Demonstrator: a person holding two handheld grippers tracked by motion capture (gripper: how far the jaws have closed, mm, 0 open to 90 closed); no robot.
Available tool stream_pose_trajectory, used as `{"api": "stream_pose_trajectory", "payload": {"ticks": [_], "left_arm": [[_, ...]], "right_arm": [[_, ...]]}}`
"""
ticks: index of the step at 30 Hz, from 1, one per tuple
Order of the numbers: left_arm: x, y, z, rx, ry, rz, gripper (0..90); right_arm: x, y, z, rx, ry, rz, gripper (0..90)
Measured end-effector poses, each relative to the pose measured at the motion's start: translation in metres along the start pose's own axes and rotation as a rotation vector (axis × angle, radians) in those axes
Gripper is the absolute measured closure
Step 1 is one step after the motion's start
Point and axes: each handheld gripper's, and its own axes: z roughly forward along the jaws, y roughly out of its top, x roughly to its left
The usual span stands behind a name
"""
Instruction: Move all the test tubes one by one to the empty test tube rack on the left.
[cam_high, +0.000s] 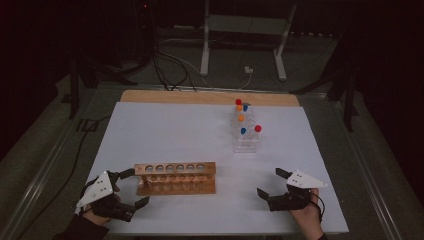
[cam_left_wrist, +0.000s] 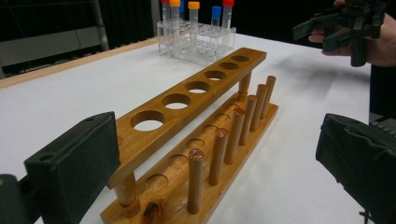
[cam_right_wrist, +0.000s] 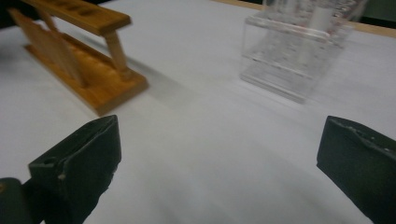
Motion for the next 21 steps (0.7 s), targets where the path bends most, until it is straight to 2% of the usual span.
{"api": "stream_pose_trajectory", "payload": {"ticks": [4, 8, 10, 13, 19, 21], "left_arm": [[-0.0001, 0.0000, -0.0002, -0.002, 0.001, -0.001, 0.5], [-0.0002, 0.0003, -0.0006, -0.006, 0.001, -0.002, 0.5], [-0.0006, 0.0002, -0.0015, -0.003, 0.004, 0.001, 0.5], [-0.0001, 0.0004, -0.0026, -0.012, 0.005, -0.002, 0.4], [0.0002, 0.0005, -0.0031, -0.017, 0.003, -0.005, 0.5], [-0.0002, 0.0008, -0.0031, -0.019, 0.002, -0.005, 0.5]], "right_arm": [[0.0001, -0.0011, 0.0012, 0.000, -0.002, 0.002, 0.0], [-0.0006, -0.0005, 0.0001, -0.010, -0.028, -0.003, 0.0], [-0.0015, 0.0006, -0.0012, -0.013, -0.040, 0.020, 0.0], [-0.0016, 0.0032, -0.0036, 0.006, -0.025, 0.052, 0.0], [0.0015, 0.0070, -0.0029, 0.049, -0.011, 0.049, 0.0], [0.0012, 0.0079, -0.0025, 0.055, -0.029, 0.053, 0.0]]}}
